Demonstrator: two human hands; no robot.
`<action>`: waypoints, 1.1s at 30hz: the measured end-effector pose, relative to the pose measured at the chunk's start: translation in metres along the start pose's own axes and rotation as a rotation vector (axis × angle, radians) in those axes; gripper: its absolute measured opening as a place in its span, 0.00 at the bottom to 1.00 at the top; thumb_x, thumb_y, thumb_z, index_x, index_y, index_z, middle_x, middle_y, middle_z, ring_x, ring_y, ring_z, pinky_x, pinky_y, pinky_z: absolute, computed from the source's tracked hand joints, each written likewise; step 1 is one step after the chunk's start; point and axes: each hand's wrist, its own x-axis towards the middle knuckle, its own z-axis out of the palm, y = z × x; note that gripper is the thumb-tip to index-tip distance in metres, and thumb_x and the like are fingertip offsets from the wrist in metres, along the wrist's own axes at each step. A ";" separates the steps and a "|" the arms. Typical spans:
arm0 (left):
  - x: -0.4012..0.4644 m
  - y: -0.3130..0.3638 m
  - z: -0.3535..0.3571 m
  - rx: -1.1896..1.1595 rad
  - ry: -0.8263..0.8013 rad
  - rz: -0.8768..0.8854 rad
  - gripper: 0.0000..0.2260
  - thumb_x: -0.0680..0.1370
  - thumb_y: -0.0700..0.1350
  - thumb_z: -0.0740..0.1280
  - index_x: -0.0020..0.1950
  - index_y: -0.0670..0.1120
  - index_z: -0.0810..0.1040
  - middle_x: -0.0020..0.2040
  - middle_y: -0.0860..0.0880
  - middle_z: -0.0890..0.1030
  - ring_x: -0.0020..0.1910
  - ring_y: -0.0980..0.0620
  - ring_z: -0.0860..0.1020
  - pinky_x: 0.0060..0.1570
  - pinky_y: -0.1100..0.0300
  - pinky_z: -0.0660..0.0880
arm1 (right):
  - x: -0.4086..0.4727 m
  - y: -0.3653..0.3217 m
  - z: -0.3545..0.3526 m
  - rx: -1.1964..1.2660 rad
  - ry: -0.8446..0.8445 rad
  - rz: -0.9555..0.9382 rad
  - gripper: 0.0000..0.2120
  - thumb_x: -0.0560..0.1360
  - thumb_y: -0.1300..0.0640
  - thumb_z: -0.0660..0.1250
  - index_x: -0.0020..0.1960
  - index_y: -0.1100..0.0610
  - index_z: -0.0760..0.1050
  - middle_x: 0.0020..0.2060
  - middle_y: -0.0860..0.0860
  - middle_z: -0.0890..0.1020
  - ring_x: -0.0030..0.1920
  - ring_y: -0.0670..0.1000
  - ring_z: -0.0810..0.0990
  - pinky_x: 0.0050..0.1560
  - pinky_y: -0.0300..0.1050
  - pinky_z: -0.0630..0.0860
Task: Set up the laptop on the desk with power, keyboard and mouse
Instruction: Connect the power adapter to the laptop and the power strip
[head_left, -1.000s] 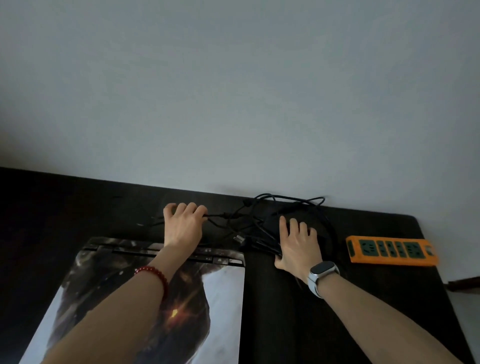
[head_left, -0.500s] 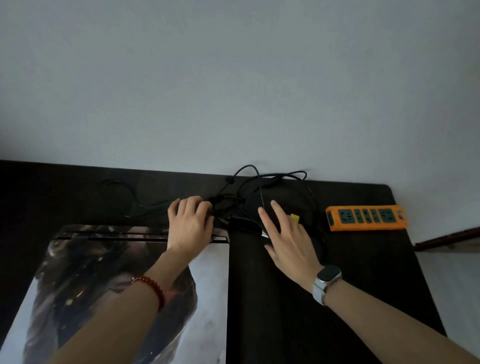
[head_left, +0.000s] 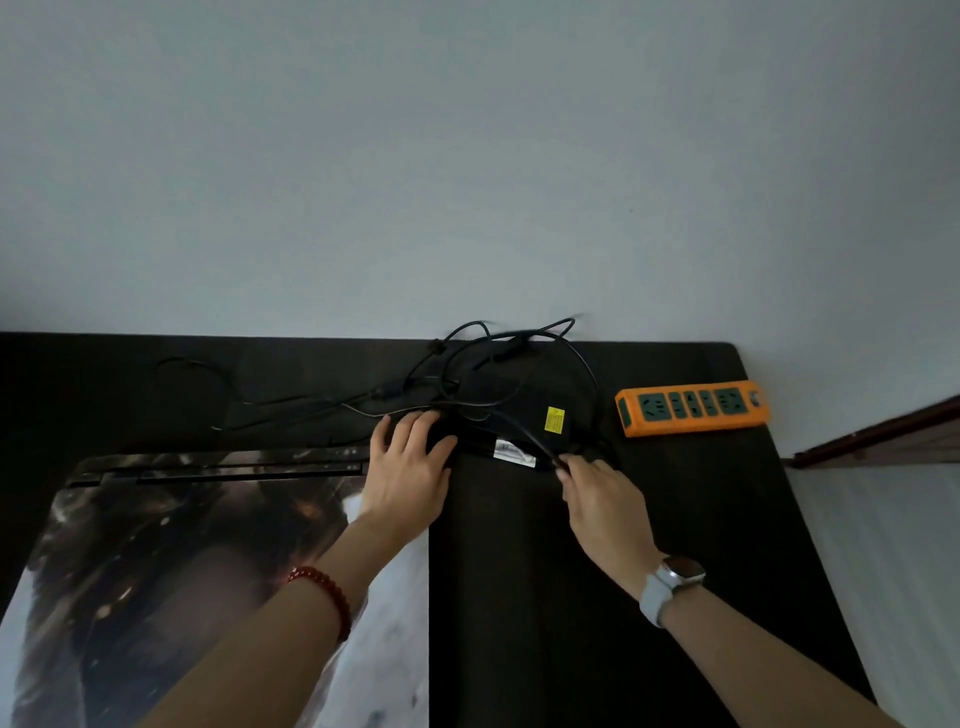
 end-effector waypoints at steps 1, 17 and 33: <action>0.001 0.001 0.000 0.020 0.000 0.003 0.18 0.62 0.43 0.77 0.52 0.45 0.82 0.56 0.40 0.79 0.56 0.39 0.77 0.57 0.36 0.70 | 0.006 0.002 -0.007 0.113 0.014 0.020 0.13 0.79 0.56 0.57 0.60 0.57 0.73 0.36 0.48 0.79 0.34 0.46 0.77 0.35 0.37 0.73; 0.024 0.019 -0.011 0.036 0.137 0.114 0.10 0.66 0.40 0.75 0.45 0.45 0.81 0.48 0.46 0.81 0.51 0.41 0.78 0.54 0.45 0.72 | 0.106 0.033 -0.044 0.880 0.312 0.349 0.10 0.78 0.59 0.59 0.50 0.56 0.79 0.31 0.39 0.72 0.33 0.38 0.70 0.37 0.33 0.66; 0.063 0.024 -0.066 -0.615 0.096 -0.263 0.10 0.81 0.43 0.56 0.54 0.45 0.75 0.53 0.47 0.74 0.54 0.46 0.71 0.56 0.55 0.59 | 0.114 0.051 -0.062 0.430 0.093 0.213 0.16 0.77 0.57 0.63 0.64 0.57 0.74 0.55 0.54 0.81 0.54 0.53 0.80 0.57 0.46 0.75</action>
